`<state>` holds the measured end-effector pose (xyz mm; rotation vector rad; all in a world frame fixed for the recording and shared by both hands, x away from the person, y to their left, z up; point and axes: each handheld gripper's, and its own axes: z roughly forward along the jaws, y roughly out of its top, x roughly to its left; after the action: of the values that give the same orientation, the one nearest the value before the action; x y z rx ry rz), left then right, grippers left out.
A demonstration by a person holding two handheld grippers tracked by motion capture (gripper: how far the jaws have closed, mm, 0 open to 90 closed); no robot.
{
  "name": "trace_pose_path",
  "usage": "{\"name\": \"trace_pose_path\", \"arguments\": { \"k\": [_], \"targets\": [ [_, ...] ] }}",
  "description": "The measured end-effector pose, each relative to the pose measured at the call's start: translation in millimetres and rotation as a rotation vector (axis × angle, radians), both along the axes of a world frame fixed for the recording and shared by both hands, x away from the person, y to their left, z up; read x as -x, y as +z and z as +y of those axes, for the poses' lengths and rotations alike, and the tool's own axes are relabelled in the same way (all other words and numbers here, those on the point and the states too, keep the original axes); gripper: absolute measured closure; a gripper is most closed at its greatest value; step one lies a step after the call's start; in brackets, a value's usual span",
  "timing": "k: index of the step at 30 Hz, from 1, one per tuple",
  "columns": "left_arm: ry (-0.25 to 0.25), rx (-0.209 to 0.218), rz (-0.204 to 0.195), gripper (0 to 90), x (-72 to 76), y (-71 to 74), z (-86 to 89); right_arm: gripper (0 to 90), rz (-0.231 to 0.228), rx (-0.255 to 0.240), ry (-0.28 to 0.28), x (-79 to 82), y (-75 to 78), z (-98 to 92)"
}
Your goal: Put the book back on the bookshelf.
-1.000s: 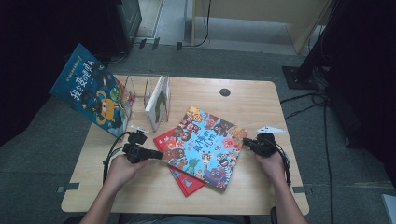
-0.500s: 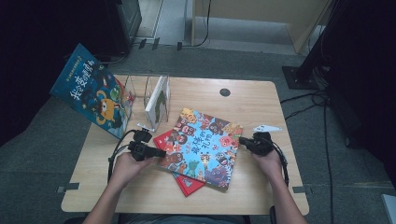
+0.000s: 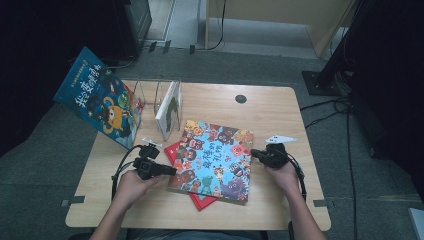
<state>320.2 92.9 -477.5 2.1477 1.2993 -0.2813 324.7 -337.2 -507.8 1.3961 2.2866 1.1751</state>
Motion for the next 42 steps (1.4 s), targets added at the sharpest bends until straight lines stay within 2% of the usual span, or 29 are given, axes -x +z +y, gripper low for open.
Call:
{"name": "trace_pose_path", "arguments": {
  "k": [4, 12, 14, 19, 30, 33, 35, 38, 42],
  "targets": [
    [0.033, -0.007, 0.003, 57.8, -6.0, -0.5, 3.0, 90.0, 0.002, -0.002, 0.002, 2.9, 0.5, 1.4],
    [0.045, -0.035, 0.000, 46.9, -17.9, -7.2, -0.5, 90.0, 0.008, -0.013, -0.005, 6.5, 0.3, 3.0],
    [0.056, -0.026, 0.010, 44.0, -20.1, -8.3, -0.7, 90.0, 0.003, -0.012, -0.003, 7.7, -0.1, 3.1],
    [0.063, -0.009, 0.016, 43.0, -25.1, -8.6, -3.6, 90.0, 0.012, -0.012, -0.008, 10.8, 0.0, 4.1],
    [0.053, -0.023, 0.032, 42.6, -28.1, -8.2, -9.7, 90.0, 0.015, -0.003, -0.003, 16.2, 0.9, 5.7],
    [0.050, -0.021, 0.039, 43.3, -28.2, -8.5, -8.5, 90.0, -0.012, 0.014, -0.004, 17.1, 3.6, 8.7],
    [0.045, -0.023, 0.044, 43.7, -27.4, -8.4, -8.5, 90.0, -0.031, -0.001, -0.007, 17.1, 6.1, 10.5],
    [0.040, -0.019, 0.046, 44.1, -26.5, -7.7, -9.2, 90.0, -0.041, 0.014, -0.014, 14.2, 5.4, 14.2],
    [0.046, -0.009, 0.049, 44.3, -27.1, -6.2, -10.4, 90.0, -0.059, 0.011, -0.029, 7.8, 3.4, 15.5]
  ]
}}
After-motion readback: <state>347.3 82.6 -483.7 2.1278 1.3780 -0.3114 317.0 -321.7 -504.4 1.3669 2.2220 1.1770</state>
